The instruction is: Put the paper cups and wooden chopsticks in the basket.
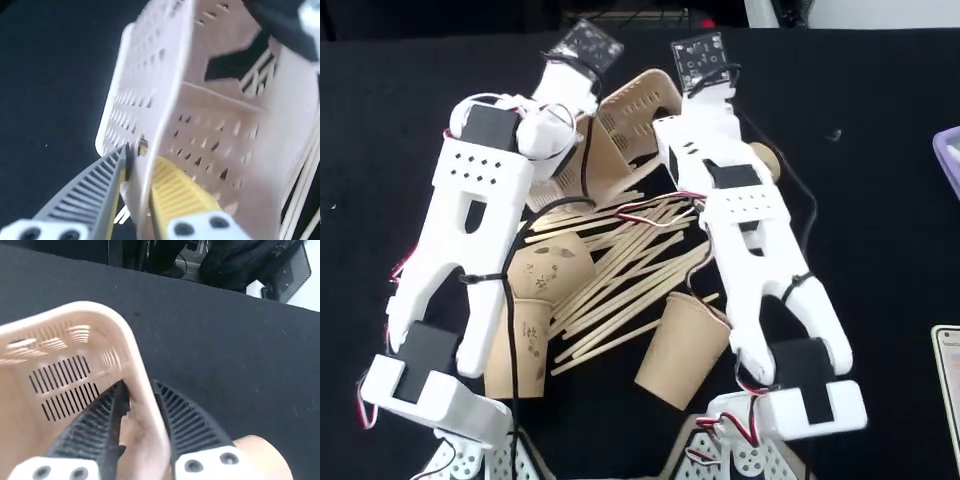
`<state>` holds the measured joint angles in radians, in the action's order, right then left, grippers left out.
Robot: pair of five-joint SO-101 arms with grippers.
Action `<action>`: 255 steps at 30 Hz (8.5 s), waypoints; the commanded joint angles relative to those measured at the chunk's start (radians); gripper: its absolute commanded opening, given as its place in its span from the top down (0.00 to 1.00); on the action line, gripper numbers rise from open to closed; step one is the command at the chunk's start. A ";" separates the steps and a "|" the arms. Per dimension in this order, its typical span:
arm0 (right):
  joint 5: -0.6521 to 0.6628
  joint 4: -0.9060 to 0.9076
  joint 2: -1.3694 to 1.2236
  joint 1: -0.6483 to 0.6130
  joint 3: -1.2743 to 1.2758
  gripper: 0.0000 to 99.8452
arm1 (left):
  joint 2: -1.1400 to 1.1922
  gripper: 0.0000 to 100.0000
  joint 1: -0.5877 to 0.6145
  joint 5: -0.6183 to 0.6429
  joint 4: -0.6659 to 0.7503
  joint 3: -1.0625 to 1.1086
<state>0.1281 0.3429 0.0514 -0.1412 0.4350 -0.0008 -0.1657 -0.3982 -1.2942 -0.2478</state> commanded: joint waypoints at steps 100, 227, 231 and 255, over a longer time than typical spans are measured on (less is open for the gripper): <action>-0.152 0.422 0.229 -0.144 -0.081 0.99 | 0.095 0.97 0.292 0.597 -0.374 -0.282; 0.009 0.028 0.403 -0.005 0.145 0.99 | 0.511 0.89 0.229 0.532 -0.319 -0.725; 0.011 0.028 0.403 -0.005 0.151 0.99 | 0.511 0.89 0.229 0.568 -0.313 -0.760; 0.002 0.120 0.351 0.006 -0.056 0.83 | 0.512 0.73 0.231 0.568 -0.315 -1.013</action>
<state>0.1266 0.4104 0.3521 -0.1550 0.4780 0.5240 0.0644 0.1603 -1.6149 -1.1439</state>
